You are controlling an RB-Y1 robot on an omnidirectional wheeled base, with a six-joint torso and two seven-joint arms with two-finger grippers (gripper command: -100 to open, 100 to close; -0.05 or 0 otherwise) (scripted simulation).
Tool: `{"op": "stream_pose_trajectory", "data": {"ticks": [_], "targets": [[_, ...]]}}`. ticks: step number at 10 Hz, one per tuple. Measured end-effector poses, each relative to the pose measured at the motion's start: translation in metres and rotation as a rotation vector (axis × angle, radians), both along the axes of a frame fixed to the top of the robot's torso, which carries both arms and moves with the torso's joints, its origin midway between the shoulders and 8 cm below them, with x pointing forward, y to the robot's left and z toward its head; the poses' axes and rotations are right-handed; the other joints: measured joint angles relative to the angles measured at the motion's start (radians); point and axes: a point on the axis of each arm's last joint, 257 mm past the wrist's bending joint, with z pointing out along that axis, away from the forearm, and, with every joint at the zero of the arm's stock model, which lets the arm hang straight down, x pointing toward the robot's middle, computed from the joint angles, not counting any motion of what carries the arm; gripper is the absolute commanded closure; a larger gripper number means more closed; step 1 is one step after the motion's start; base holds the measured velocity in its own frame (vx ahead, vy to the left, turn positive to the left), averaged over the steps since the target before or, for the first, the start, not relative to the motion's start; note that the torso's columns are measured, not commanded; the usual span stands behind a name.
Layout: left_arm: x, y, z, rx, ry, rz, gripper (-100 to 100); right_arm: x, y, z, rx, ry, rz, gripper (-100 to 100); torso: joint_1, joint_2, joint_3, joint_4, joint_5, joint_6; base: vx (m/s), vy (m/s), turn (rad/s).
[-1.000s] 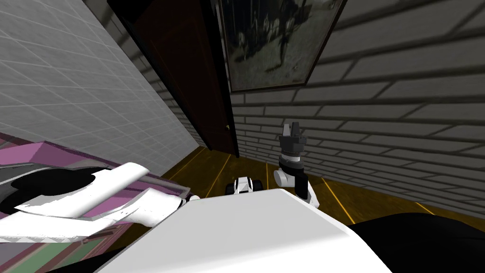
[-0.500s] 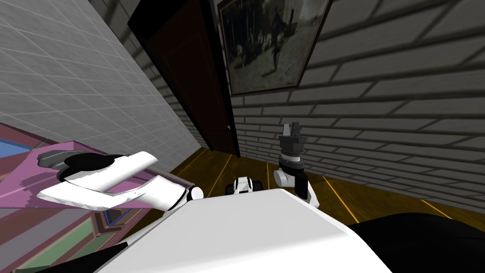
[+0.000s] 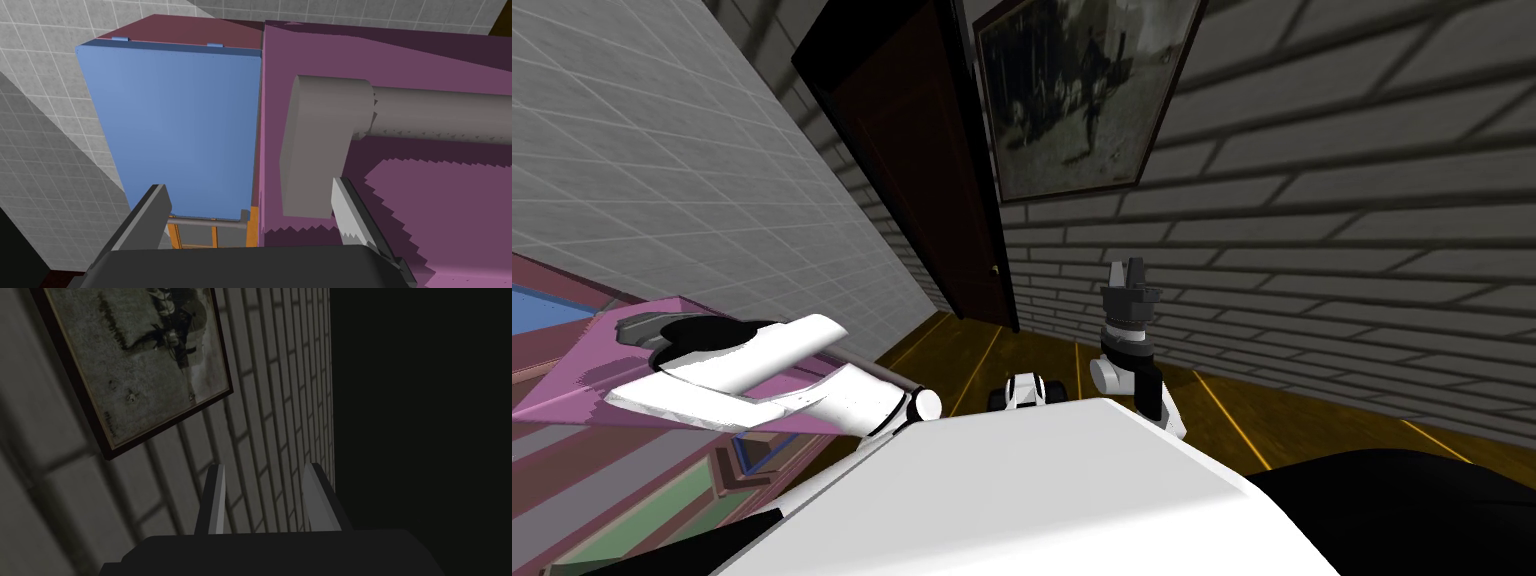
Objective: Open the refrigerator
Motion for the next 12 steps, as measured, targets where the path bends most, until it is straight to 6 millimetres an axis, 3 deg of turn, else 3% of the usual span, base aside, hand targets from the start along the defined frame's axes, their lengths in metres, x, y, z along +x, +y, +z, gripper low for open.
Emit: {"op": "stream_pose_trajectory", "data": {"ticks": [4, 6, 9, 12], "targets": [[0.000, 0.000, -0.002, 0.003, 0.000, 0.002, -100, 0.000, 0.000, 0.000, 0.000, 0.000, 0.000, 0, 0.001, -0.001, -0.001, -0.001, 0.001, 0.002, -0.001, -0.004, 0.027], [0.017, -0.003, -0.009, -0.051, -0.008, -0.026, -100, 0.000, 0.000, 0.000, 0.000, 0.000, 0.000, 0, -0.001, 0.001, 0.006, -0.006, 0.014, 0.002, -0.068, 0.058, 0.065], [0.044, -0.012, -0.018, -0.136, -0.019, -0.077, -100, 0.000, 0.000, 0.000, 0.000, 0.000, 0.000, 0, 0.011, -0.006, 0.000, -0.005, 0.013, -0.003, -0.026, 0.053, 0.028], [0.045, -0.015, -0.018, -0.138, -0.025, -0.081, -100, 0.000, 0.000, 0.000, 0.000, 0.000, 0.000, 0, 0.010, -0.008, -0.001, -0.006, 0.013, -0.002, 0.000, 0.001, 0.003]]}}
